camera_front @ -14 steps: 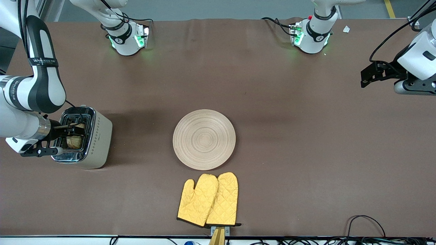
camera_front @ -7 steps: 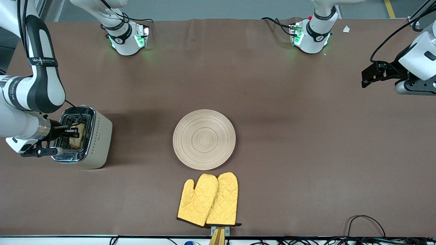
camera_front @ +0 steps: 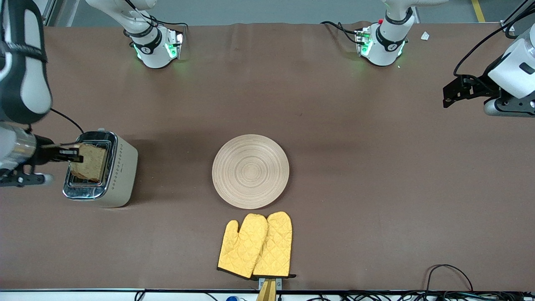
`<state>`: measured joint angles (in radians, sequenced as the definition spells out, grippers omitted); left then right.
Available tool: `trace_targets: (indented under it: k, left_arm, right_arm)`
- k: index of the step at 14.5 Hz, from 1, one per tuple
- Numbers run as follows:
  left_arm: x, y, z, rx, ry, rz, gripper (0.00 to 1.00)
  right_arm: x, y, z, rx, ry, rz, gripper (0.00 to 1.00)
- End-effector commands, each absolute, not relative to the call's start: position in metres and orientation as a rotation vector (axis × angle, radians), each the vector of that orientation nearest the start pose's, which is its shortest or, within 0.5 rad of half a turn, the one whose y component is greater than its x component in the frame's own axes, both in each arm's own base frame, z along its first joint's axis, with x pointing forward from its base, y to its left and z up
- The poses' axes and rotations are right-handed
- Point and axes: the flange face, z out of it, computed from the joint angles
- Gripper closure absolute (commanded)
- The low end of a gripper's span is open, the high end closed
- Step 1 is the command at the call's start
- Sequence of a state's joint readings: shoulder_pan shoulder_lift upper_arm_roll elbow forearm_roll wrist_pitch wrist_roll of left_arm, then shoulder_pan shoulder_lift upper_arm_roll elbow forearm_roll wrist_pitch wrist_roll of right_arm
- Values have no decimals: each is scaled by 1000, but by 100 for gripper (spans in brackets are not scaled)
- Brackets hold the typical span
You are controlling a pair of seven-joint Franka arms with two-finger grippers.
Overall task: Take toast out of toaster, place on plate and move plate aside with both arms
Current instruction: 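Lift the toast out of the toaster with the right gripper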
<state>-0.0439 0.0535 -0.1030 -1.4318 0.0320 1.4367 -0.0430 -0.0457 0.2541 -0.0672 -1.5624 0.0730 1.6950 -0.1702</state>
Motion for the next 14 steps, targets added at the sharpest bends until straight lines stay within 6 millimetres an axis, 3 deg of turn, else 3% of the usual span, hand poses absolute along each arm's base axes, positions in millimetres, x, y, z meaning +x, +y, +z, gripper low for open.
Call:
trace_targets:
  k: [1,4,7,8,11,14]
  left_arm:
    - [555,-76,653,-3102,169,57,0]
    - [555,-79,653,-3102,169,56,0]
    - [555,-77,653,-3103,165,57,0]
    - [555,-78,653,-3103,167,57,0]
    - [555,-76,653,-3104,162,57,0]
    - [556,-71,653,-3104,165,57,0]
  right_arm:
    - [599,-38,539,-3035,-108,140,98]
    - [595,20,547,-3047,-16,194,98]
    - [595,81,532,-2990,-83,189,99]
    - [594,90,520,-2908,-43,219,98]
    - [591,114,458,-2686,70,324,98]
    - [577,189,423,-2693,86,309,100]
